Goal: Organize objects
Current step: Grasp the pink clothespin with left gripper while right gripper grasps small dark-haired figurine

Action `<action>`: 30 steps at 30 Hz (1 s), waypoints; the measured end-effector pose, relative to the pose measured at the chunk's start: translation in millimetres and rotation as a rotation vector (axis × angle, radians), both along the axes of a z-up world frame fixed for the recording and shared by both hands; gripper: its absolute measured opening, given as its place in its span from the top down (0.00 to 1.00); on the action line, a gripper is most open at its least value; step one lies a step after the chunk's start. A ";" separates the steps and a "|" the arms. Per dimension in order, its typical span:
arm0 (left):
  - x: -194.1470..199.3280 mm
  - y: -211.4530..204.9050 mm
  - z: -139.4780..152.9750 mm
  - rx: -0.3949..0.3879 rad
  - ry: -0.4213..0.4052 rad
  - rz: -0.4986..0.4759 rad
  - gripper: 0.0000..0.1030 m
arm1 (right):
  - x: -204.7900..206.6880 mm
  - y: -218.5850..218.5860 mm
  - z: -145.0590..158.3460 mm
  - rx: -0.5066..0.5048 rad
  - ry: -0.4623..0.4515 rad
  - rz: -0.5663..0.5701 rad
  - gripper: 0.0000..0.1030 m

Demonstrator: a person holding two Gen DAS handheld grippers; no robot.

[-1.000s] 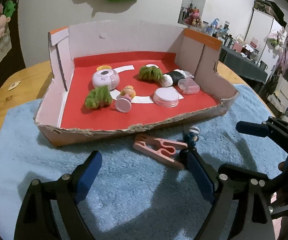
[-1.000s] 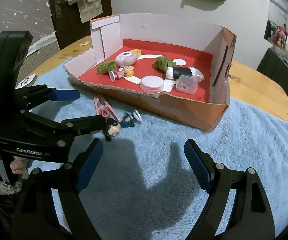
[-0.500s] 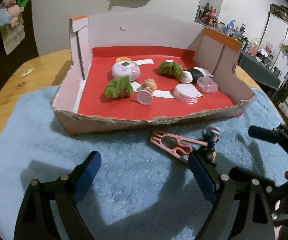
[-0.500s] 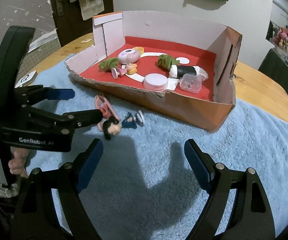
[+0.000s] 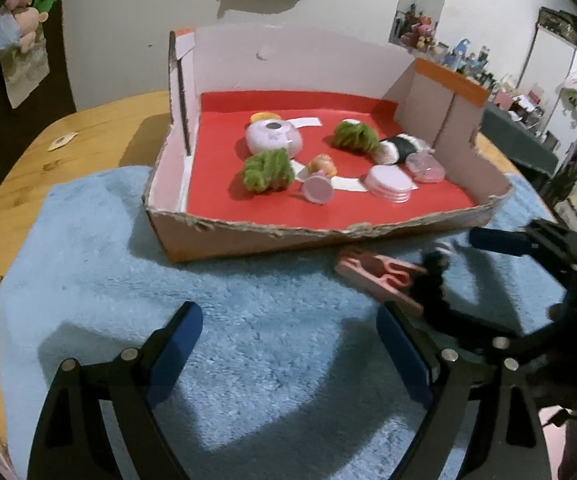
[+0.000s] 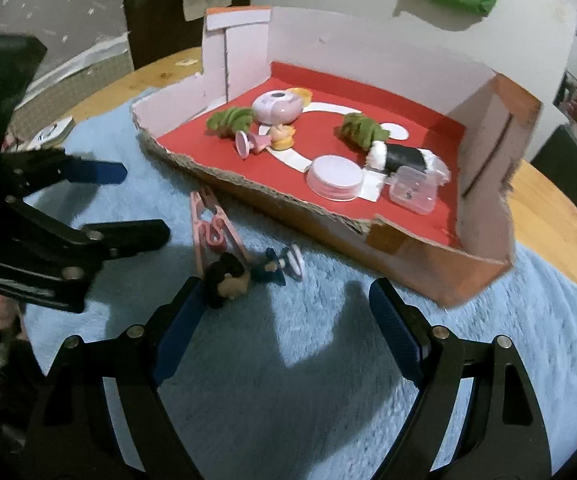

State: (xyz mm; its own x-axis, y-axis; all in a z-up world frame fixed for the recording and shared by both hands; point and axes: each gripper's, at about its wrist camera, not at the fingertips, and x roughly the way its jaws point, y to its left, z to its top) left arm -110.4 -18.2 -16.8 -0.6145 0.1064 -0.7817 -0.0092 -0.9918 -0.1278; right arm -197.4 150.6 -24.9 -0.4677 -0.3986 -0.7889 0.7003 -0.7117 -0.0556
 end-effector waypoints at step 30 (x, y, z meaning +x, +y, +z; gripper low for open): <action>-24.1 47.6 -1.0 -0.114 0.016 -0.247 0.21 | -11.2 19.0 -2.3 -0.019 -0.061 -0.018 0.49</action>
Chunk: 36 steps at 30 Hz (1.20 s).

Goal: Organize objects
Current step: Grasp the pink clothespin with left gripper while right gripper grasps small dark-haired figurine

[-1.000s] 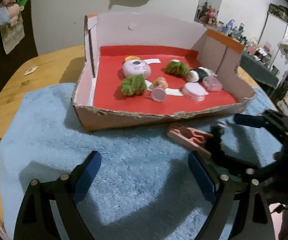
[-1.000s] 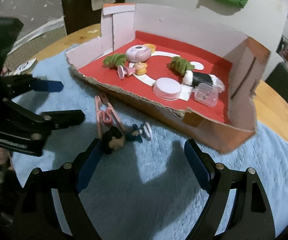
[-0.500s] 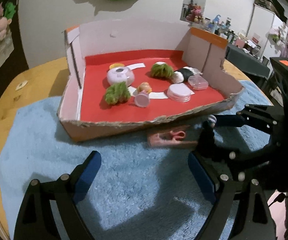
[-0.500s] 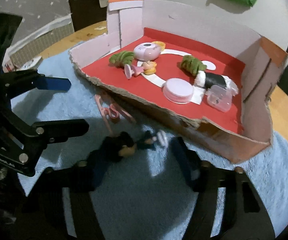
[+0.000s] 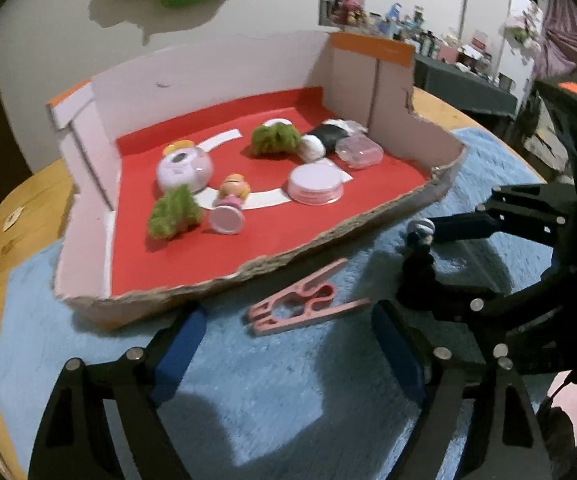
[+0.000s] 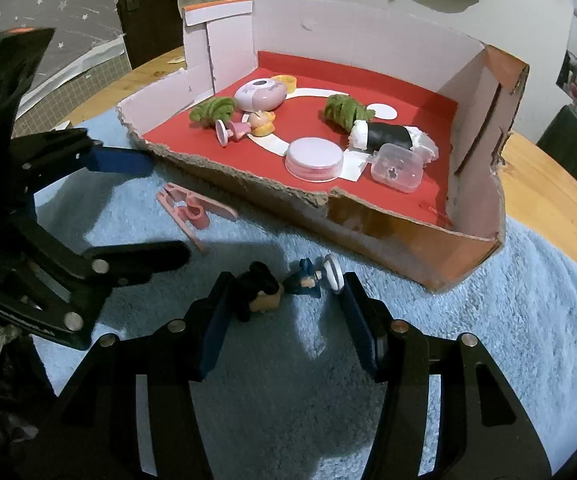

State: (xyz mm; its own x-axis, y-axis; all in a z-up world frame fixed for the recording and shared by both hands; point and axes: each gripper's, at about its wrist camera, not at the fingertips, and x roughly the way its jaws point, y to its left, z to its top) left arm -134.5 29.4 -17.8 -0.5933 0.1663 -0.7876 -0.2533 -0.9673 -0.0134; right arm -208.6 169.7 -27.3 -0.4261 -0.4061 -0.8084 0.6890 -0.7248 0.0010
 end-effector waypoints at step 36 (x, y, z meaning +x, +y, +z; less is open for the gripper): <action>0.6 22.7 -3.5 0.000 0.016 -0.136 0.69 | 9.1 -4.0 -3.2 -0.010 0.016 -0.018 0.49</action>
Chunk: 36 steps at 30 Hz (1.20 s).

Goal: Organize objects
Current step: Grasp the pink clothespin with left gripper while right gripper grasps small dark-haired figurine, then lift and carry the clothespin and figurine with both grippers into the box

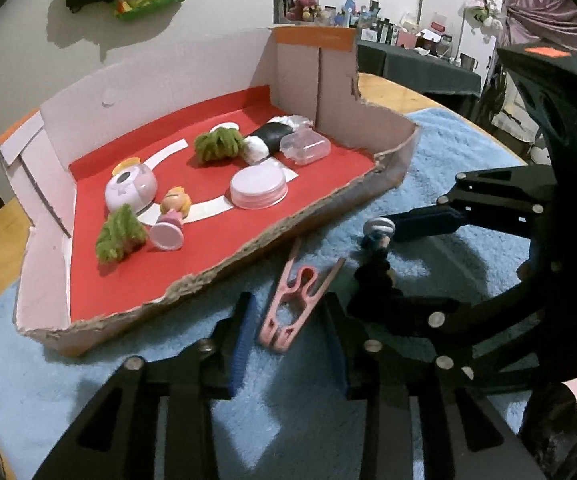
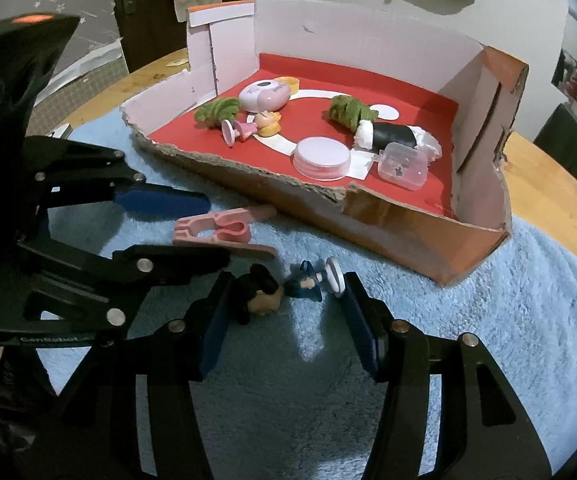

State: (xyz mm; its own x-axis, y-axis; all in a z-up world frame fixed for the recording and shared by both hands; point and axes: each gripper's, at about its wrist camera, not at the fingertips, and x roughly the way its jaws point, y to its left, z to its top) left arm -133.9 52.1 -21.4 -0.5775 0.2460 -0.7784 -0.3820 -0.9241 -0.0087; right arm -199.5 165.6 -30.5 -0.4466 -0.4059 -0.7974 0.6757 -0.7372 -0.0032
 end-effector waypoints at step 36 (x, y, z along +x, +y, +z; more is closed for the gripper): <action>30.0 -28.4 51.1 0.133 0.131 0.101 0.81 | 23.3 -5.9 54.0 -0.145 0.065 0.000 0.50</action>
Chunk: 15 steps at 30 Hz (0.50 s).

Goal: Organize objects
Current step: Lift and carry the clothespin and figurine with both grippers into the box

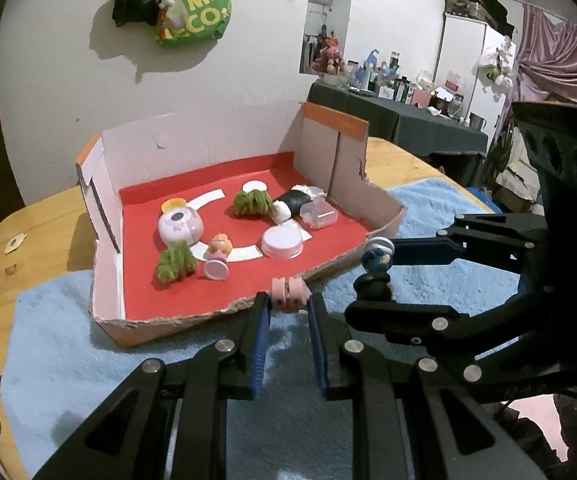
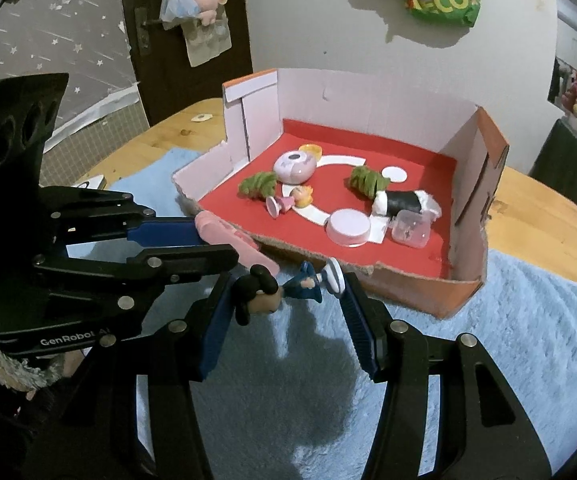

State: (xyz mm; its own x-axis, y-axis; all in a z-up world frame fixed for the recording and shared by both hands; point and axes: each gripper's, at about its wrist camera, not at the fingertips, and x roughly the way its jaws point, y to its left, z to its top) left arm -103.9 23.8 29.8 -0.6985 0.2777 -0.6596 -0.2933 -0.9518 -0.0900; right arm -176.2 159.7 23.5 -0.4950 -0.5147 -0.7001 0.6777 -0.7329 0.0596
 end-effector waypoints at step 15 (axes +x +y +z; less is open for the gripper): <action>-4.7 -0.5 -5.1 0.009 -0.012 0.015 0.81 | -5.8 -5.7 -3.2 0.003 -0.006 0.003 0.50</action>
State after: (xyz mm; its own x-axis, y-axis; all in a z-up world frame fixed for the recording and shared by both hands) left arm -108.5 23.2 24.7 -0.6944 0.2736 -0.6655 -0.2782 -0.9551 -0.1023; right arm -182.1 154.0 20.4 -0.4890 -0.5141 -0.7047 0.6798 -0.7308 0.0614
